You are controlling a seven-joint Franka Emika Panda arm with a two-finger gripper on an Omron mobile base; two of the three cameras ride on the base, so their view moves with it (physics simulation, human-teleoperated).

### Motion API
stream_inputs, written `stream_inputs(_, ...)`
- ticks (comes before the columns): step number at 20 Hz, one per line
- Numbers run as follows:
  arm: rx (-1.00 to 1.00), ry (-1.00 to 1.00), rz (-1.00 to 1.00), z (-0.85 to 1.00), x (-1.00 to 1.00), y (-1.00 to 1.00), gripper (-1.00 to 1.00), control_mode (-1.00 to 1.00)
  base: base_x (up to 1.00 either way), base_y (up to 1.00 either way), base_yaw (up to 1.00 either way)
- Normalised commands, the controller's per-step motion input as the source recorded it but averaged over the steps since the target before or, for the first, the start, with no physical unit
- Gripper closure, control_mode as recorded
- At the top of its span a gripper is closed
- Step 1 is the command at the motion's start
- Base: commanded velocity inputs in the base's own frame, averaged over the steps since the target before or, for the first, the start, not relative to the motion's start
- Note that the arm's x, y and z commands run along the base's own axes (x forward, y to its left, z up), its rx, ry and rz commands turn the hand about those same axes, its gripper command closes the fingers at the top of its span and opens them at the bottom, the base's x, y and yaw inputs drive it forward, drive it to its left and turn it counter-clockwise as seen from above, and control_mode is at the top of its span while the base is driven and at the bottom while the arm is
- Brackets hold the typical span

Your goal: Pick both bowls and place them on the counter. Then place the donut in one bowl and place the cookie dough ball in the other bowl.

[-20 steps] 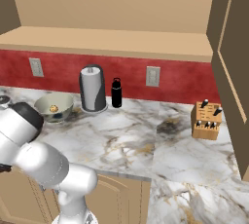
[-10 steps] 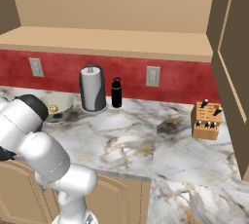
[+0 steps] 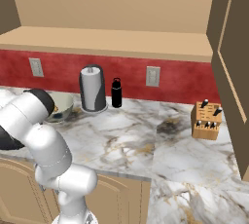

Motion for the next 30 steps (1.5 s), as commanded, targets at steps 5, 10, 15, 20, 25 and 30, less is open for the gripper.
stream_inputs(5, 0.0, 0.0, 0.0, -0.04, 0.0, 0.0, -1.0, -1.0, 0.0, 0.0, 0.0)
stream_inputs(10, 0.0, 0.01, 0.0, 0.02, -0.03, 0.0, -1.0, -1.0, 0.0, 0.0, 0.0)
stream_inputs(15, 0.0, 0.0, 0.0, 0.14, -0.07, -0.02, -1.0, -1.0, 0.0, 0.0, 0.0)
stream_inputs(20, 0.0, 0.0, -0.03, 0.19, -0.07, -0.04, -1.0, -1.0, 0.0, 0.0, 0.0)
stream_inputs(25, -0.01, 0.01, -0.06, 0.19, -0.07, -0.06, -1.0, -1.0, 0.0, 0.0, 0.0)
stream_inputs(30, 0.0, 0.0, -0.06, 0.31, -0.22, -0.09, -1.0, -1.0, 0.0, 0.0, 0.0)
